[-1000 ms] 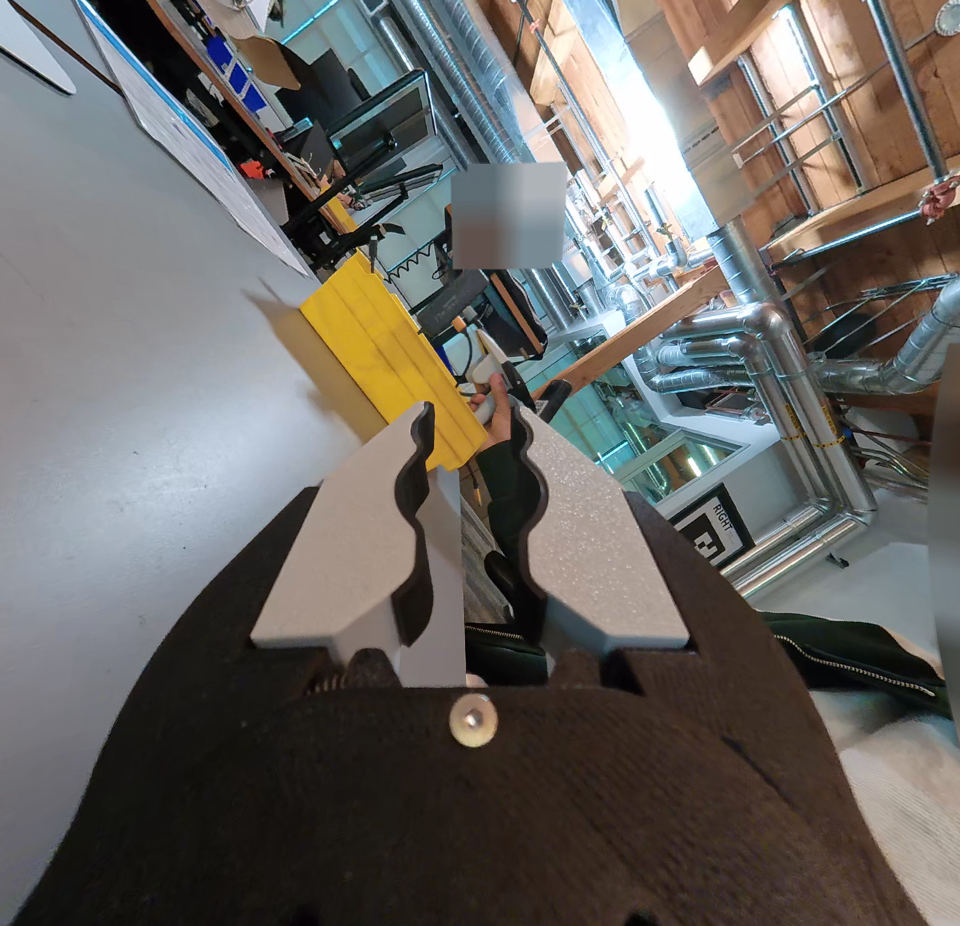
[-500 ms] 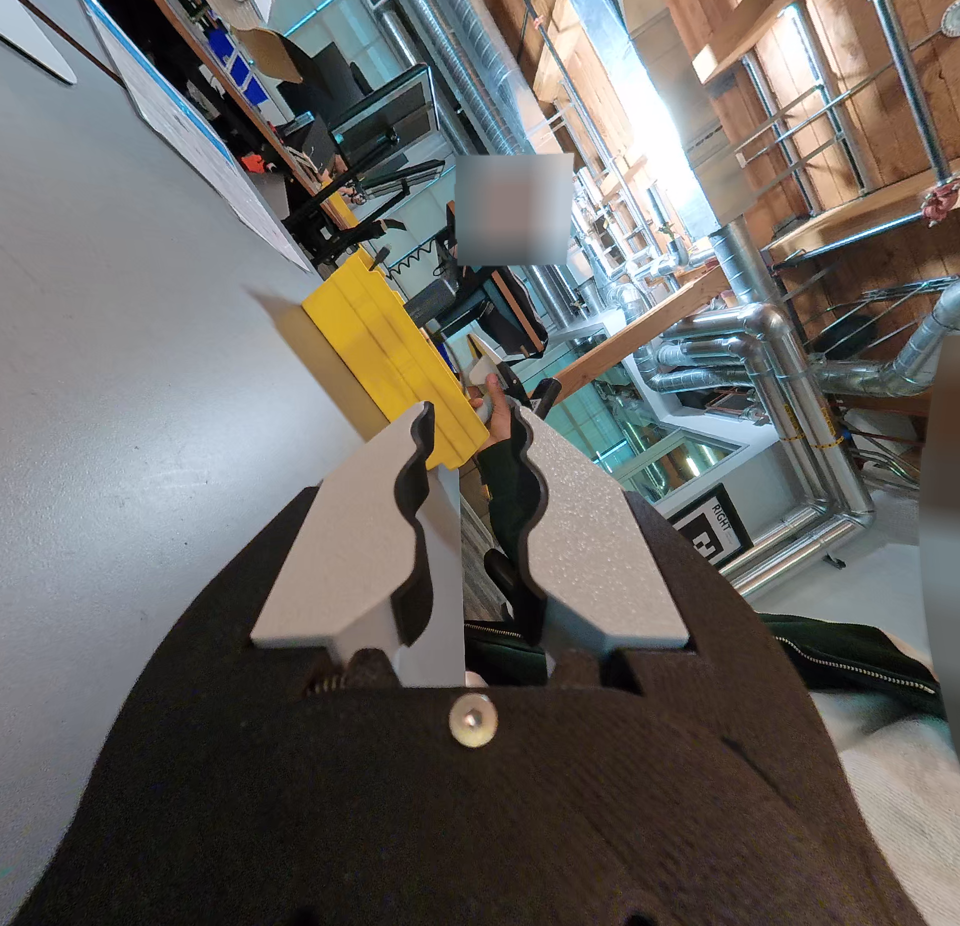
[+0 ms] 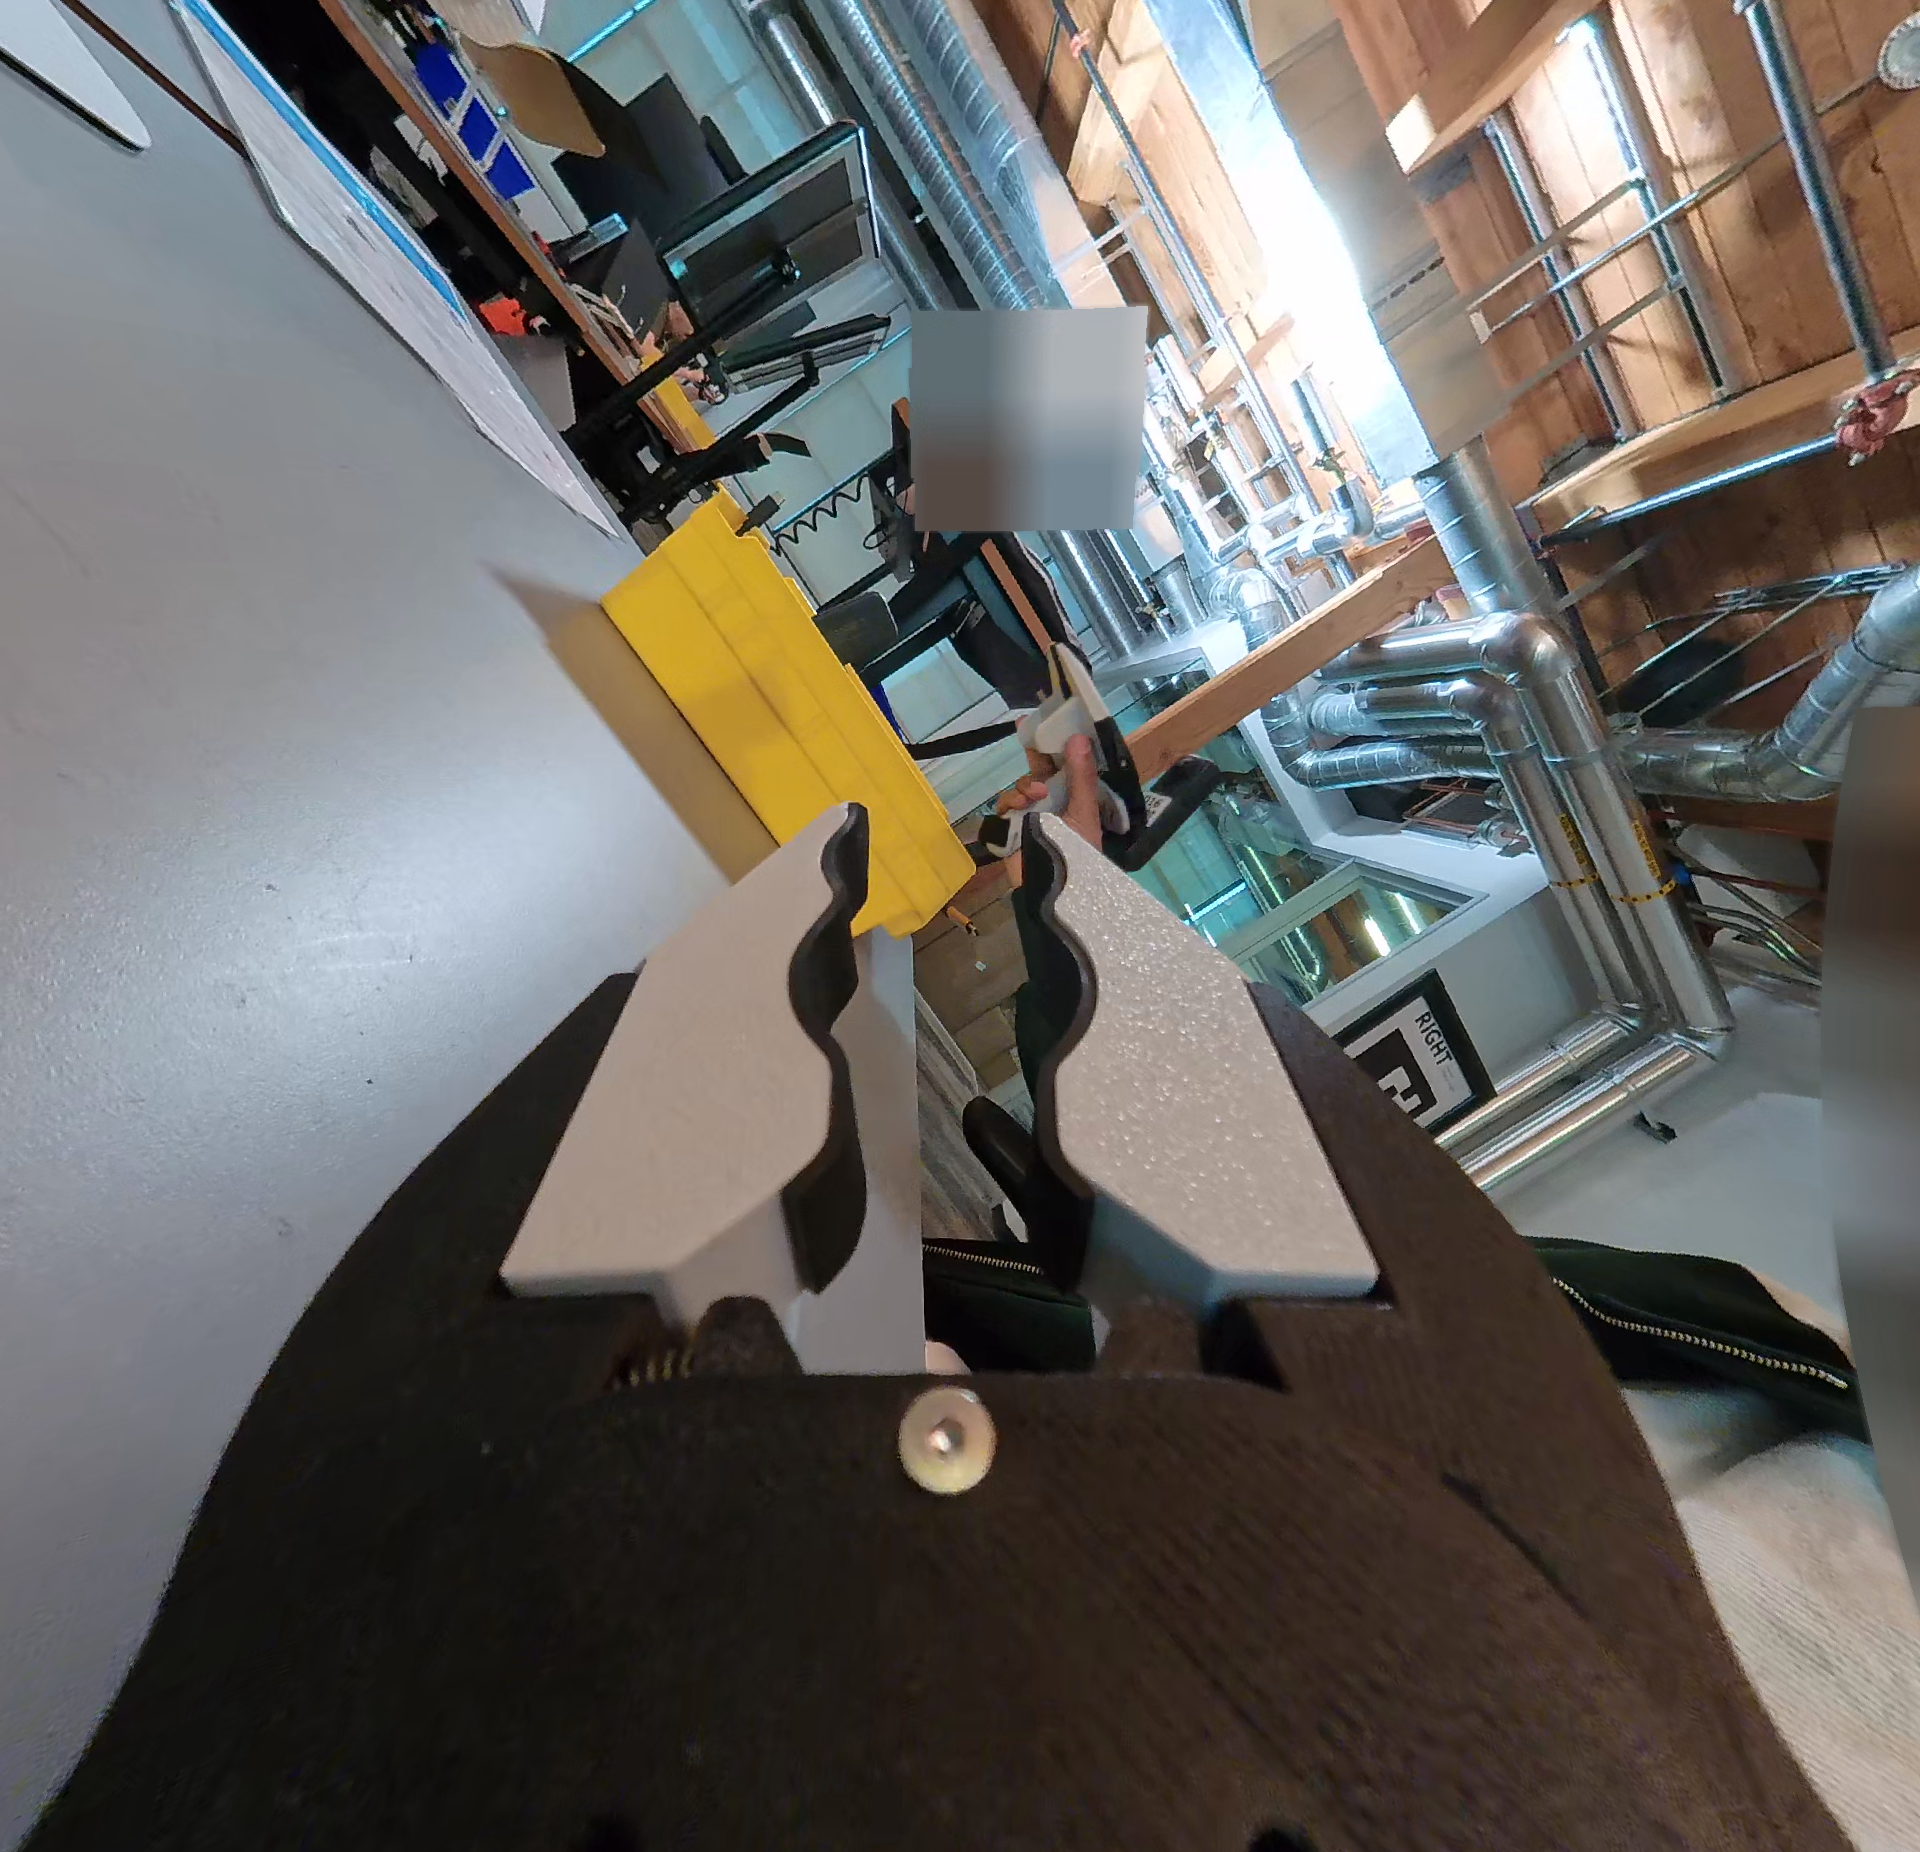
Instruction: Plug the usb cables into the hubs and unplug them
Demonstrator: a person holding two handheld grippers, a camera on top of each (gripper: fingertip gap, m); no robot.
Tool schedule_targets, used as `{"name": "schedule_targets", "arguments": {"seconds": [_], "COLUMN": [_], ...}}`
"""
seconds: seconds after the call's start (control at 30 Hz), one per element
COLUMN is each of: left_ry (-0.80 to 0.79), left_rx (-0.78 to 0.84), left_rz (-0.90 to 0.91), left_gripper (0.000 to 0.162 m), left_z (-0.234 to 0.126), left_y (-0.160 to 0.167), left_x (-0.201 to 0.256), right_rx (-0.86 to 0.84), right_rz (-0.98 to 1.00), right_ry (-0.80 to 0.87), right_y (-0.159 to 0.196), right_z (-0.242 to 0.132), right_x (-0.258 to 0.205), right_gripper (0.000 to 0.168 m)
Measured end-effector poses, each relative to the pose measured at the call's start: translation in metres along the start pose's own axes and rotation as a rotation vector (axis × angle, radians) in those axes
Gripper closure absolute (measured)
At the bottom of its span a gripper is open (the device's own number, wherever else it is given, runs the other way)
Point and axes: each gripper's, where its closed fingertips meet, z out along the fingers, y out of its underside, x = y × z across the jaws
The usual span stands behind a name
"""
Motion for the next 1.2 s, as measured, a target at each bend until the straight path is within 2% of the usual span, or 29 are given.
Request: {"name": "schedule_targets", "arguments": {"seconds": [0.1,0.17,0.2,0.3,0.37,0.4,0.43,0.47,0.5,0.6,0.63,0.7,0.73,0.77,0.8,0.83,0.87,0.9,0.97,1.03,1.07,1.1,1.13,1.2], "left_ry": [0.001,0.007,-0.004,-0.017,-0.015,-0.014,-0.011,-0.004,-0.005,-0.014,-0.011,-0.019,-0.044,-0.091,-0.167,-0.282,-0.415,-0.528,-0.670,-0.688,-0.657,-0.622,-0.591,-0.560], "left_rx": [-0.001,-0.002,0.000,-0.010,-0.031,-0.037,-0.039,-0.036,-0.031,-0.030,-0.032,-0.041,-0.049,-0.062,-0.087,-0.114,-0.132,-0.146,-0.156,-0.135,-0.133,-0.139,-0.153,-0.171], "left_rz": [0.006,0.017,0.020,0.042,0.044,0.048,0.059,0.072,0.081,0.118,0.125,0.135,0.156,0.201,0.283,0.408,0.571,0.753,1.063,1.206,1.221,1.209,1.184,1.131], "left_gripper": [0.135,0.137,0.137,0.138,0.139,0.144,0.153,0.162,0.162,0.162,0.162,0.162,0.162,0.162,0.162,0.162,0.162,0.162,0.162,0.162,0.159,0.152,0.147,0.143], "left_z": [0.000,0.000,0.001,0.003,0.004,0.005,0.005,0.005,0.005,0.004,0.004,0.005,0.006,0.008,0.008,0.008,0.006,0.004,0.005,0.013,0.018,0.024,0.028,0.032], "left_y": [0.000,0.001,0.001,0.004,0.007,0.009,0.009,0.009,0.008,0.008,0.008,0.010,0.011,0.012,0.014,0.013,0.009,0.004,-0.003,-0.001,0.003,0.006,0.010,0.012], "left_x": [0.001,0.003,0.002,0.001,0.002,0.002,0.003,0.005,0.006,0.007,0.008,0.009,0.006,0.001,-0.006,-0.016,-0.026,-0.032,-0.036,-0.032,-0.029,-0.027,-0.027,-0.029], "right_rx": [-0.126,-0.208,-0.215,-0.137,-0.093,-0.078,-0.070,-0.053,-0.019,0.038,0.044,0.025,0.005,-0.013,-0.017,-0.004,0.030,0.073,0.096,0.026,-0.016,-0.051,-0.081,-0.117], "right_rz": [-0.181,-0.282,-0.324,-0.439,-0.526,-0.580,-0.641,-0.695,-0.716,-0.592,-0.528,-0.377,-0.302,-0.236,-0.187,-0.160,-0.145,-0.135,-0.158,-0.234,-0.268,-0.297,-0.318,-0.339], "right_ry": [-0.022,-0.015,0.035,0.196,0.265,0.280,0.260,0.223,0.201,0.264,0.286,0.307,0.306,0.303,0.302,0.315,0.374,0.478,0.623,0.611,0.626,0.644,0.651,0.643], "right_y": [0.016,0.031,0.034,0.028,0.025,0.024,0.025,0.026,0.023,0.013,0.012,0.017,0.022,0.028,0.032,0.032,0.029,0.024,0.022,0.030,0.036,0.040,0.044,0.049], "right_z": [0.008,0.015,0.018,0.023,0.022,0.021,0.019,0.016,0.013,0.006,0.004,0.000,-0.003,-0.008,-0.014,-0.024,-0.038,-0.056,-0.086,-0.097,-0.103,-0.108,-0.113,-0.121], "right_x": [-0.018,-0.024,-0.021,-0.011,-0.009,-0.010,-0.016,-0.024,-0.030,-0.018,-0.011,0.003,0.008,0.013,0.017,0.023,0.034,0.051,0.076,0.081,0.086,0.090,0.093,0.096], "right_gripper": [0.160,0.153,0.138,0.067,0.048,0.048,0.066,0.121,0.168,0.168,0.154,0.100,0.078,0.073,0.082,0.106,0.162,0.168,0.168,0.168,0.157,0.132,0.114,0.099]}}
